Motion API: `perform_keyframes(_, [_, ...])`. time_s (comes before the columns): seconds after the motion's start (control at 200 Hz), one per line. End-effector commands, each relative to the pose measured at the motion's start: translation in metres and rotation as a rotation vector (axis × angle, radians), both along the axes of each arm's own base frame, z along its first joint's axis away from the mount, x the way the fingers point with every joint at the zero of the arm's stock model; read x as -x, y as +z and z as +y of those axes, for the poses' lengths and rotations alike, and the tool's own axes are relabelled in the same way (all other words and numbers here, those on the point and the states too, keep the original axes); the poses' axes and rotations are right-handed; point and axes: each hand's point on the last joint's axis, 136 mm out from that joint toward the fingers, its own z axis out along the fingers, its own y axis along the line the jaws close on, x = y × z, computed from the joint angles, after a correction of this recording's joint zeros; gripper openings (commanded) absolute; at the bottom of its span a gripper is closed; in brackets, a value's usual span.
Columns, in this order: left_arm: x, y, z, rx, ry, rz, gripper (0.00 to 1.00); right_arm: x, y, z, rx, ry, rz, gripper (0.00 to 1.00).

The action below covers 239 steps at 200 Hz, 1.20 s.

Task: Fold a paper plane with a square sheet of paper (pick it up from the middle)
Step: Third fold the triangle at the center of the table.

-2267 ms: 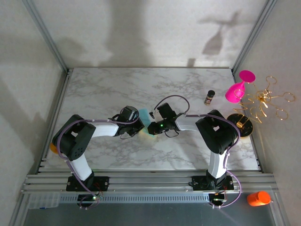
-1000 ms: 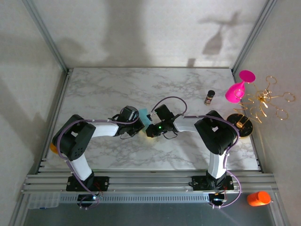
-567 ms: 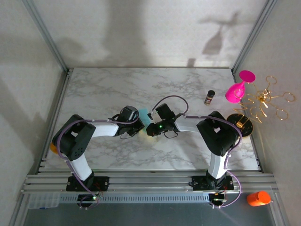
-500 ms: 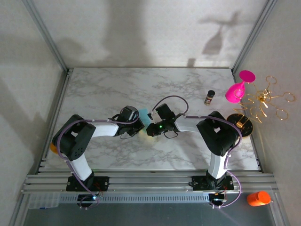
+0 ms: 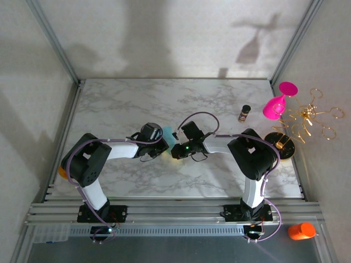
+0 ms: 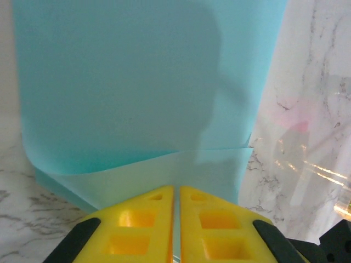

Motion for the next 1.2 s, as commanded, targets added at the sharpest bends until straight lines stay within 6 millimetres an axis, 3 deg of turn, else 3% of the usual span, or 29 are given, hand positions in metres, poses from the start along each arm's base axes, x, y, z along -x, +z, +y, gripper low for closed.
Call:
perform_keyframes(0.0, [-0.017,0.033,-0.003,-0.021,-0.048,-0.104,0.13,0.011,-0.034,-0.022,0.117,-0.039,0.082,0.05])
perform_keyframes(0.065, [-0.017,0.035,-0.003,-0.039,-0.064,-0.115,0.13,0.012,-0.035,-0.022,0.120,-0.039,0.086,0.05])
perform_keyframes(0.265, [-0.006,0.011,0.003,-0.080,-0.085,-0.077,0.12,0.014,-0.036,-0.024,0.125,-0.045,0.104,0.04])
perform_keyframes(0.481, [-0.003,0.000,0.010,-0.127,-0.100,-0.070,0.11,0.017,-0.041,-0.026,0.137,-0.051,0.126,0.05])
perform_keyframes(0.856, [0.003,-0.025,0.047,-0.220,-0.050,-0.036,0.10,0.025,-0.052,-0.033,0.170,-0.065,0.168,0.05])
perform_keyframes(1.192, [-0.005,-0.024,0.093,-0.246,0.006,-0.063,0.10,0.031,-0.061,-0.039,0.197,-0.067,0.196,0.05])
